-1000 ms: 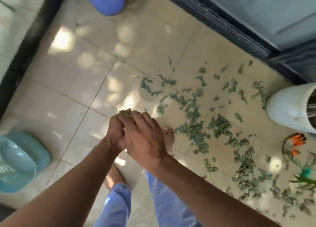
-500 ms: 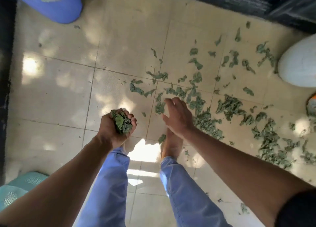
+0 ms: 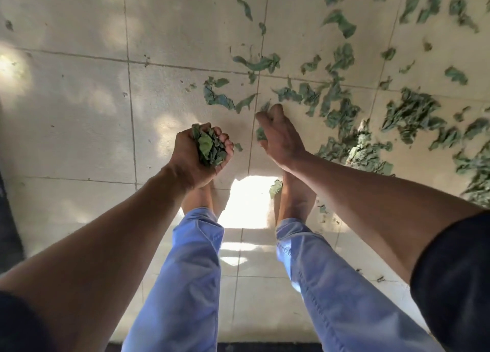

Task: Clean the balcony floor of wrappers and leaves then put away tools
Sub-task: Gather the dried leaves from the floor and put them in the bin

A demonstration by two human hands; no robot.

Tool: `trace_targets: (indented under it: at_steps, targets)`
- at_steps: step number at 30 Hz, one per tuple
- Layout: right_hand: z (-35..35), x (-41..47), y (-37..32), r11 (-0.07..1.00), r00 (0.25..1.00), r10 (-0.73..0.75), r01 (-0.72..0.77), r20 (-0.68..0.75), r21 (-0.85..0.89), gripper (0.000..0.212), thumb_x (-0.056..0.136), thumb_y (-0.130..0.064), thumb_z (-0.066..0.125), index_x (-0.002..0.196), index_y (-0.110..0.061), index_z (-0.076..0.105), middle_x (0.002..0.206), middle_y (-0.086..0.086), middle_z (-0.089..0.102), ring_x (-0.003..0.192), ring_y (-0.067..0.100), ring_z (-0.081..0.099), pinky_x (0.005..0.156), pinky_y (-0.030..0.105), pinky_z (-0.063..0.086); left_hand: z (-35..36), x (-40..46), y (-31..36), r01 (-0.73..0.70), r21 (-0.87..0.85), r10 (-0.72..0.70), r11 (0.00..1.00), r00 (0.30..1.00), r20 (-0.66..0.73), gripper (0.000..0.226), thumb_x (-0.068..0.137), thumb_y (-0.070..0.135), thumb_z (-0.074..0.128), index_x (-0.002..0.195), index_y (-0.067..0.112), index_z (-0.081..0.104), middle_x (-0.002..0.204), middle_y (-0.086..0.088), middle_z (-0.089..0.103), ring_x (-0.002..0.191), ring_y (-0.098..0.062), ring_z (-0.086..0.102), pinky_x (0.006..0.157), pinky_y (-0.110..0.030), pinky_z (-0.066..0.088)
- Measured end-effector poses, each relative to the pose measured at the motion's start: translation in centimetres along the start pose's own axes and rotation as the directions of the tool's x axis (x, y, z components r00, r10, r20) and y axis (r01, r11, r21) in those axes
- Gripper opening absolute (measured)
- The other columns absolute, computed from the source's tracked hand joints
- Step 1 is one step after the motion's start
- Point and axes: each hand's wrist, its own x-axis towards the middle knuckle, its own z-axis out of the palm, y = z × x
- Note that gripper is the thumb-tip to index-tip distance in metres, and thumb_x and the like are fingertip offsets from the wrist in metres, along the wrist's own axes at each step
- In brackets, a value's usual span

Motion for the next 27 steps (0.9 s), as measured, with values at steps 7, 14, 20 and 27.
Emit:
trace_targets:
  at_steps: [7,14,20,27]
  targets:
    - [-0.1,1.4,0.2,0.984,0.994,0.089,-0.077,-0.066,0.160,0.013,0.082,0.009,0.063,0.086,-0.003,0.068,0.093,0.012,0.061,0.081,0.031,0.063,0.063,0.033,0.047,0.3,0.7,-0.1,0.012,0.063,-0.003,0.998,0.991,-0.134,0.029,0.094,0.023,0.046,0.072,0.011,0.061,0.073,-0.004,0.057,0.067,-0.020,0.056,0.065,-0.029,0.053]
    - [-8.0,-2.4,-4.6,0.785,0.958,0.212,-0.049,-0.194,0.617,0.009,0.085,-0.002,0.077,0.092,-0.006,0.075,0.087,0.004,0.074,0.073,0.010,0.071,0.068,0.033,0.063,2.0,0.1,-0.6,-0.040,0.087,0.063,0.995,0.957,-0.285,0.029,0.095,0.021,0.044,0.073,0.012,0.061,0.077,-0.006,0.058,0.065,-0.020,0.058,0.067,-0.028,0.054]
    - [-12.3,-5.3,-10.5,0.811,0.989,0.065,0.028,-0.136,0.585,0.011,0.076,-0.003,0.080,0.083,-0.011,0.077,0.083,0.000,0.073,0.072,0.012,0.067,0.067,0.036,0.057,5.9,-0.9,-1.1,-0.063,0.088,0.070,0.994,0.995,-0.076,0.033,0.109,0.008,0.031,0.081,0.016,0.048,0.047,0.010,0.060,0.043,0.000,0.060,0.044,-0.009,0.044]
    - [-11.1,-2.9,-10.7,0.949,0.981,0.125,-0.075,-0.150,0.305,0.012,0.088,0.001,0.063,0.093,-0.007,0.070,0.097,0.011,0.065,0.081,0.030,0.065,0.069,0.047,0.057,7.1,1.0,-1.4,-0.191,0.066,0.194,0.979,0.981,-0.031,0.041,0.098,0.017,0.036,0.069,0.011,0.063,0.061,-0.003,0.056,0.057,-0.017,0.057,0.054,-0.021,0.048]
